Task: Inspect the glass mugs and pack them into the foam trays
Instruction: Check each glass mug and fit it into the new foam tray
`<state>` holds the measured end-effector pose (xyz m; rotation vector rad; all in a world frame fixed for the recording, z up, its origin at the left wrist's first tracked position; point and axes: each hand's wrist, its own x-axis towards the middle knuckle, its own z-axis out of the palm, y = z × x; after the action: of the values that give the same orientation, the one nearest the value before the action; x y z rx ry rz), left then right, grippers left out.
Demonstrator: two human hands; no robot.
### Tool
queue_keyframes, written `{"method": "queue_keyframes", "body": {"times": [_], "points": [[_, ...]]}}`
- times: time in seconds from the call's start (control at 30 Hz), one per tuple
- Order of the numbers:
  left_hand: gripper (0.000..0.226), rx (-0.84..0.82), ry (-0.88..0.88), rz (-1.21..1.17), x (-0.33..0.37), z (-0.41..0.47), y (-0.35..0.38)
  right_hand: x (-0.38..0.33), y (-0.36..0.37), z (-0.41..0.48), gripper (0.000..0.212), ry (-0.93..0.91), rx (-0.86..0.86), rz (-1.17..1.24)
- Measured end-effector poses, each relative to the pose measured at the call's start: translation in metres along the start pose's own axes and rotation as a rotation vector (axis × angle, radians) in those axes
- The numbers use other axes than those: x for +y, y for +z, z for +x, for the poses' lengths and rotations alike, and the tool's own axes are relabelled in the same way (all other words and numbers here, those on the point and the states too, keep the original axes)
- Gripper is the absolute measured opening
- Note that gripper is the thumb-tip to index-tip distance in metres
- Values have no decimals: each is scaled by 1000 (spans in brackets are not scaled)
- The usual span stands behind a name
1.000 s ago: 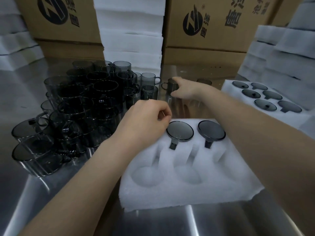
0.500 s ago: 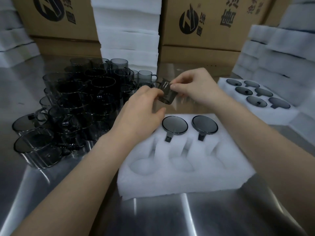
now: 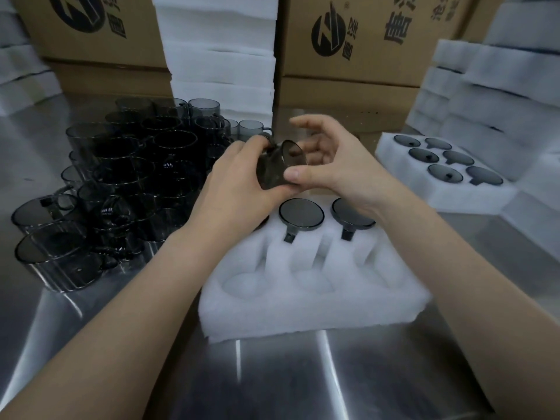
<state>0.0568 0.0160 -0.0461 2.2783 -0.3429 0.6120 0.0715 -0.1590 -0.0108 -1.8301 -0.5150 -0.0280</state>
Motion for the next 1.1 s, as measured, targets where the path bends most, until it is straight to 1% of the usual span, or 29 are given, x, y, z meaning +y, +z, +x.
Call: {"method": "queue_keyframes", "body": {"times": [0.13, 0.2, 0.27, 0.3, 0.37, 0.43, 0.53, 0.57, 0.63, 0.7, 0.77, 0.83, 0.93, 1.03, 1.1], "points": [[41, -13, 57, -19, 0, 0, -3, -2, 6, -1, 36, 16, 50, -129], [40, -12, 110, -7, 1, -1, -4, -2, 9, -2, 32, 20, 92, -183], [40, 1, 144, -1, 2, -1, -4, -2, 9, -1, 28, 19, 132, -162], [42, 5, 153, -9, 2, -1, -3, -1, 8, -1, 25, 18, 155, -126], [57, 7, 156, -35, 4, -3, -4, 3, 6, 2, 25, 26, 189, -18], [62, 3, 151, -82, 7, -4, -6, 7, 2, 4, 25, 52, 178, 128], [53, 17, 114, -157, 9, -5, -7, 10, -2, 5, 13, 99, 59, 397], [50, 32, 95, -173, 9, -6, -8, 10, -4, 5, 12, 112, 5, 474], [43, 58, 43, -223, 9, -6, -8, 11, -7, 5, 25, 132, -107, 613], [42, 73, 13, -262, 10, -7, -9, 11, -9, 5, 39, 124, -184, 688], [44, 74, 1, -258, 11, -7, -9, 11, -6, 3, 42, 80, -201, 642], [45, 58, 7, -222, 11, -7, -9, 10, -3, 3, 41, 47, -160, 515], [40, 31, 50, -118, 10, -6, -9, 7, 2, 1, 41, 17, -31, 223], [51, 0, 119, -33, 12, -6, -8, 5, 7, -2, 34, -35, 105, -28], [58, -10, 165, -10, 12, -6, -7, 4, 9, -2, 26, -68, 173, -106]]}}
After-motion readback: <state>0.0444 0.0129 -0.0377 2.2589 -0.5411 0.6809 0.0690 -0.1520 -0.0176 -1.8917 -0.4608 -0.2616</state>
